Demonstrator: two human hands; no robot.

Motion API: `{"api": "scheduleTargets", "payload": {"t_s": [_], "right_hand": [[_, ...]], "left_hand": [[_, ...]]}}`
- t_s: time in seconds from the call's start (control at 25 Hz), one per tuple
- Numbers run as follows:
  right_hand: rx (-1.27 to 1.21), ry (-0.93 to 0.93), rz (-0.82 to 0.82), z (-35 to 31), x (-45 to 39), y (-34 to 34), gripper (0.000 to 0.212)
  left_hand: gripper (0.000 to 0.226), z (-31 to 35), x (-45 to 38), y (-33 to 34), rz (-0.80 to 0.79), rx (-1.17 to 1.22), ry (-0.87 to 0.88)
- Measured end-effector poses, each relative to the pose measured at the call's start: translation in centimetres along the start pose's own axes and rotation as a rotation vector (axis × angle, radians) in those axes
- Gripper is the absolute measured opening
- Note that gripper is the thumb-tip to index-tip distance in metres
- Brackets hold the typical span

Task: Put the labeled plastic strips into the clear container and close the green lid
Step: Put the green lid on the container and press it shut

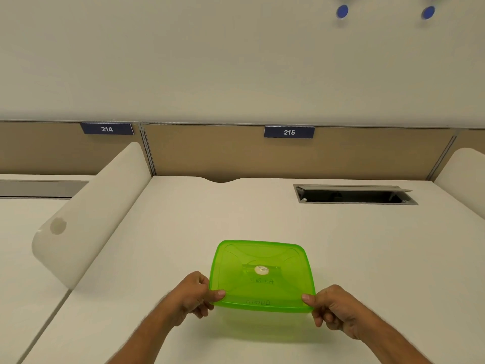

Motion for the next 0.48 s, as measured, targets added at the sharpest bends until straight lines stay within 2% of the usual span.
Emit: {"api": "scheduleTargets", "payload": {"t_s": [0.12,0.2,0.28,0.36,0.4,0.44,0.48], "right_hand": [[0.111,0.02,-0.064,-0.6,0.7,-0.3,0.054],[0.256,0.02,-0.044,-1.5,1.1,-0.6,0.065],[0.434,-0.061,0.164,-2.8,1.2,-0.9,0.07],[0.692,-0.248,0.525,-4.3,1.4,-0.8,0.066],[0.801,-0.381,0.663,-5.0,1.5,-0.2,0.061],[0.85,-0.518,0.711,-5.5,1.4,0.9,0.055],[0.881,-0.615,0.682,-5.7,1.1,2.2,0.056]], "left_hand": [[0.055,0.3,0.2,-0.3,-0.017,-0.065,-0.038],[0.068,0.7,0.3,-0.8,-0.005,-0.192,-0.046],[0.087,1.7,0.3,-1.0,0.092,-0.363,0.058],[0.099,3.1,0.4,-0.3,0.232,-0.526,0.306],[0.098,3.7,0.6,0.5,0.292,-0.605,0.453],[0.093,4.3,0.6,1.4,0.342,-0.677,0.581],[0.089,4.7,0.4,2.4,0.376,-0.743,0.669]]}}
Point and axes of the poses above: each hand's wrist, its own x-axis away from the middle knuckle, its own y-axis out of the palm, z = x × y, the point moved 3 cm from there along -x, towards the middle knuckle
